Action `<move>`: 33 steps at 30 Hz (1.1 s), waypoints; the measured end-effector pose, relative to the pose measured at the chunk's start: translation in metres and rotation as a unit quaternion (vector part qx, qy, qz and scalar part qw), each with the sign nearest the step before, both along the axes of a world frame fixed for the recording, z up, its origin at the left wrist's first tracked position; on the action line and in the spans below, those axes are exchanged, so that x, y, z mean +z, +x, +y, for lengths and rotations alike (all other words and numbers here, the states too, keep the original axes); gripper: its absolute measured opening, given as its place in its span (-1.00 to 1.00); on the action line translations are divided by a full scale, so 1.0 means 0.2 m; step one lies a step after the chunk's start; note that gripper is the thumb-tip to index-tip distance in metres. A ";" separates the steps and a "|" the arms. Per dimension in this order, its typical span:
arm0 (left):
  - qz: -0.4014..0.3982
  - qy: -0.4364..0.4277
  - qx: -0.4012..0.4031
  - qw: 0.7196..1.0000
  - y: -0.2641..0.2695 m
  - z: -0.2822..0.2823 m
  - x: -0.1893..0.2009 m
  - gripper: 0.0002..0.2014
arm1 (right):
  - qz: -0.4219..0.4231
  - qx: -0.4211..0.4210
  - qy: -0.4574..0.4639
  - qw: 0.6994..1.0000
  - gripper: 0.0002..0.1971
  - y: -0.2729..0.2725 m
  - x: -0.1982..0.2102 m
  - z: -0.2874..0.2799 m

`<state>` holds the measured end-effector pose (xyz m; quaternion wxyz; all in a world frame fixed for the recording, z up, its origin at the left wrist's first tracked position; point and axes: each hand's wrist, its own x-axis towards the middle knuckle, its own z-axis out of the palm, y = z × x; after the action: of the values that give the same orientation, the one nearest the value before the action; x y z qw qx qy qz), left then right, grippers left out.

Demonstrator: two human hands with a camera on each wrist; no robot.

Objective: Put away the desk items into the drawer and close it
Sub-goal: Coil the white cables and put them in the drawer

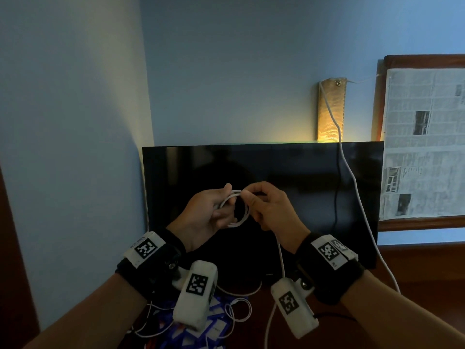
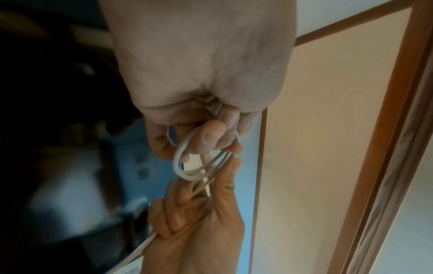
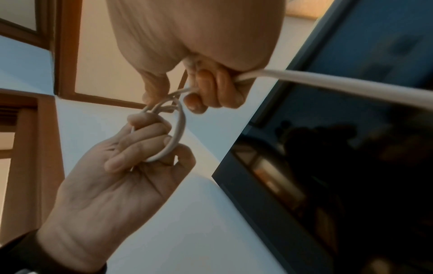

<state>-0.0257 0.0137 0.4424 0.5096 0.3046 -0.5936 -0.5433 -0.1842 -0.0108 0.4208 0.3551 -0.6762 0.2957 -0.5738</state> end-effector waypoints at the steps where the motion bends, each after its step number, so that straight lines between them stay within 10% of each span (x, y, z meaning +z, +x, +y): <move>1: 0.004 0.004 -0.006 1.000 0.00 0.00 0.00 -0.58 | 0.010 0.018 0.018 1.000 -0.76 0.00 -0.01 0.00; 19: -0.055 0.006 0.019 0.998 0.00 0.01 -0.05 -0.47 | -0.045 0.295 0.148 0.943 -0.73 -0.08 -0.08 -0.01; 33: -0.011 0.045 -0.029 0.998 -0.01 0.00 -0.02 -0.55 | 0.021 0.058 0.054 0.997 -0.65 -0.02 -0.05 0.03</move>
<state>-0.0280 0.0144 0.4374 0.4730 0.3159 -0.5823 -0.5809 -0.1873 -0.0055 0.4103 0.4181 -0.6837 0.2939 -0.5209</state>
